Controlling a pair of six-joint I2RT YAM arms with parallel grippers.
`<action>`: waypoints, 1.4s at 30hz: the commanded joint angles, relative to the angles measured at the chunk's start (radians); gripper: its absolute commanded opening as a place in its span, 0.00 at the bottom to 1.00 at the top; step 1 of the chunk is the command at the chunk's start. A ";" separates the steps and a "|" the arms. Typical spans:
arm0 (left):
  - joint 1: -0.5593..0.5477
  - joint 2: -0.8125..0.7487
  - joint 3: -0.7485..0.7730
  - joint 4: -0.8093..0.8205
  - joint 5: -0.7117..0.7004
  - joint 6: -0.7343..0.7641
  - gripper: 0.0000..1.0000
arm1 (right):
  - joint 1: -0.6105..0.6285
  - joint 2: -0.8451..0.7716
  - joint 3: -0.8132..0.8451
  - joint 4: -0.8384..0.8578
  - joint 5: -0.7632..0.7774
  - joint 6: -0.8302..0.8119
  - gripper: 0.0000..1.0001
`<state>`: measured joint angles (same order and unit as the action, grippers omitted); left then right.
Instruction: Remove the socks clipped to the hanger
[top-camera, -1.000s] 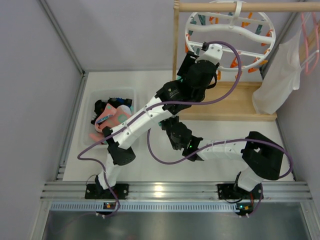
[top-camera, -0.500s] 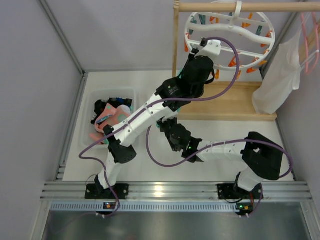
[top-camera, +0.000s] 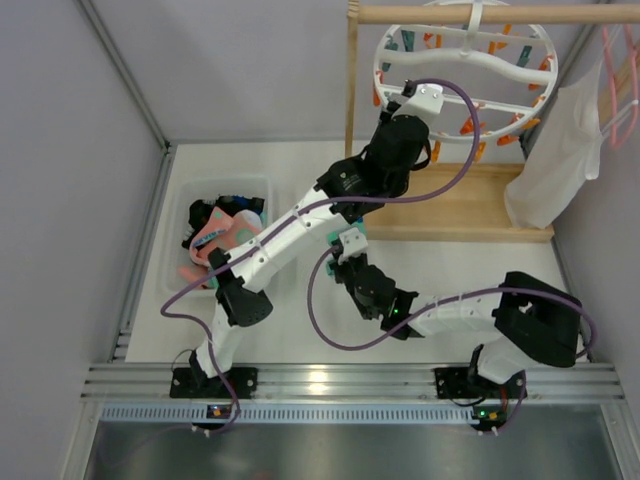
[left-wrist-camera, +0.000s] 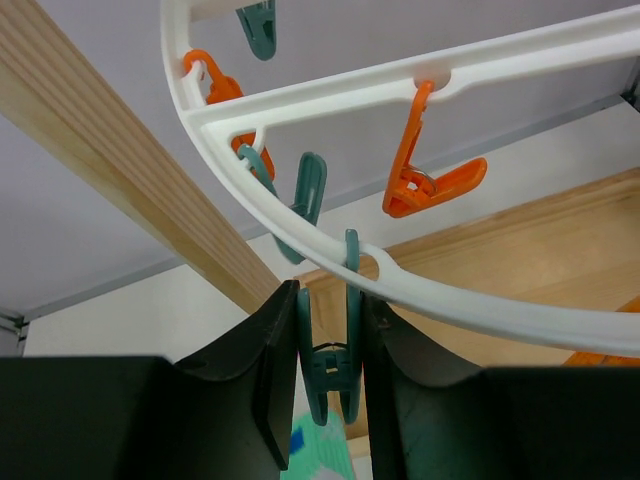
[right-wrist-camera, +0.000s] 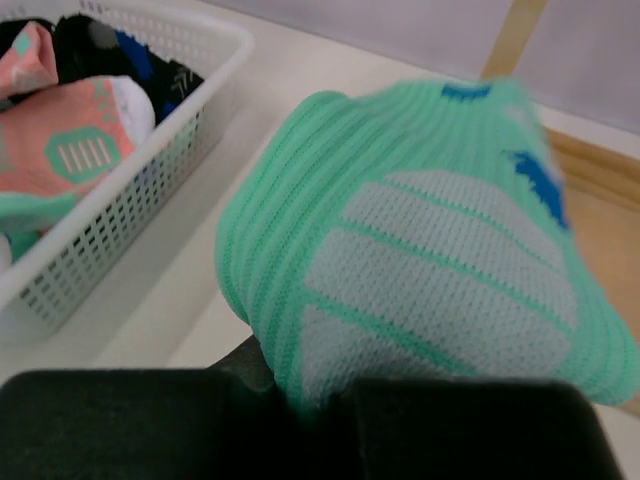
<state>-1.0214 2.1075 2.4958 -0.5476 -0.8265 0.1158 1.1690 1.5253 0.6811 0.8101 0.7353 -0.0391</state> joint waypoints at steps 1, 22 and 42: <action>0.007 -0.067 -0.063 0.044 0.026 -0.053 0.26 | 0.021 -0.120 -0.107 0.064 -0.043 0.080 0.00; 0.009 -0.654 -0.803 0.040 -0.063 -0.389 0.98 | -0.046 -0.714 -0.200 -0.699 -0.267 0.121 0.00; 0.227 -1.248 -1.164 -0.348 -0.221 -0.559 0.98 | -0.124 -0.050 0.586 -0.917 -0.905 -0.056 0.01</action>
<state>-0.7986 0.9077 1.3014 -0.8429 -0.9504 -0.4351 1.0542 1.3724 1.1400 -0.0906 0.0101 -0.0620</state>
